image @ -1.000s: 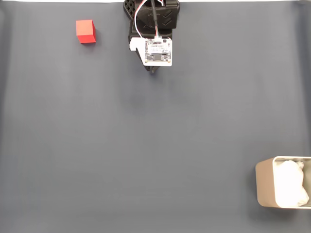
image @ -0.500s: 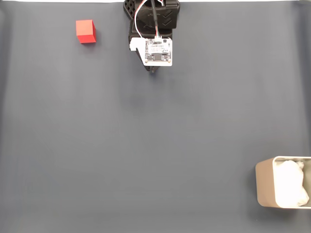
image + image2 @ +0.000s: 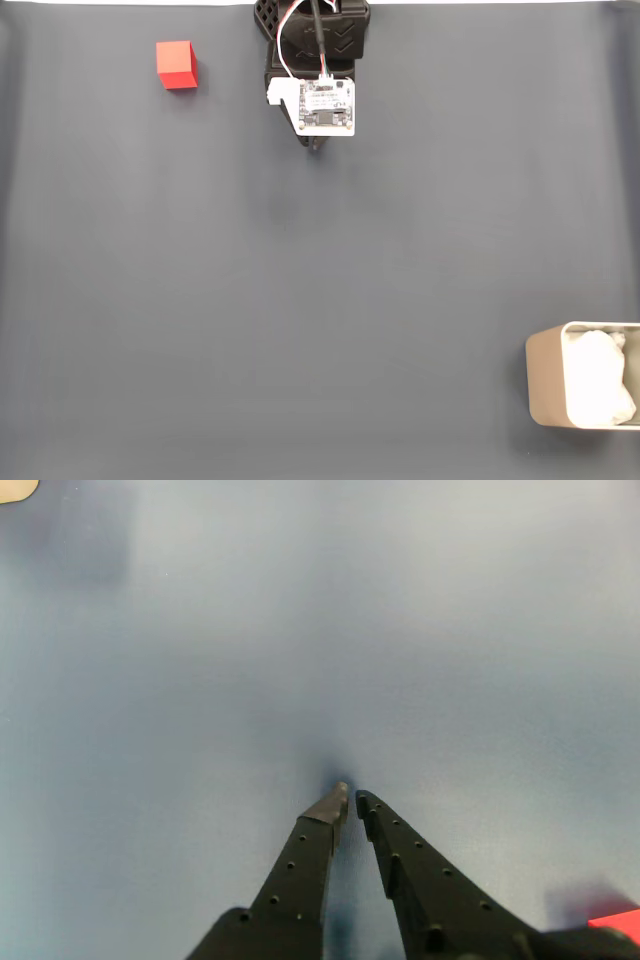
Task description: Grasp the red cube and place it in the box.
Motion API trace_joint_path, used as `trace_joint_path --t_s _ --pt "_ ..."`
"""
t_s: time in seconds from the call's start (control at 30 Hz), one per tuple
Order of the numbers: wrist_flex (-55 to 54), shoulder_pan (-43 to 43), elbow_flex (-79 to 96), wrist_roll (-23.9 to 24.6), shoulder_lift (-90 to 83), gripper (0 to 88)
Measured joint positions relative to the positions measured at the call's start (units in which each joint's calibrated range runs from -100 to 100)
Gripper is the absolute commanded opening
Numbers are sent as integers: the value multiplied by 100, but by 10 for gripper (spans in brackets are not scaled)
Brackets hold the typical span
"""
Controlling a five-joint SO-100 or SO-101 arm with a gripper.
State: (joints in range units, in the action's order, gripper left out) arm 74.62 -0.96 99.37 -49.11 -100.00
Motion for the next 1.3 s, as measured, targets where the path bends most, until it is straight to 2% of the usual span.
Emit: trace_joint_path --t_s 0.7,0.9,1.07,1.3 --pt "-24 0 0 0 0 0" --pt "-1313 0 -226 83 165 11" --pt "-1893 148 -1691 112 1120 10" --pt "-1567 171 -5018 122 2996 11"
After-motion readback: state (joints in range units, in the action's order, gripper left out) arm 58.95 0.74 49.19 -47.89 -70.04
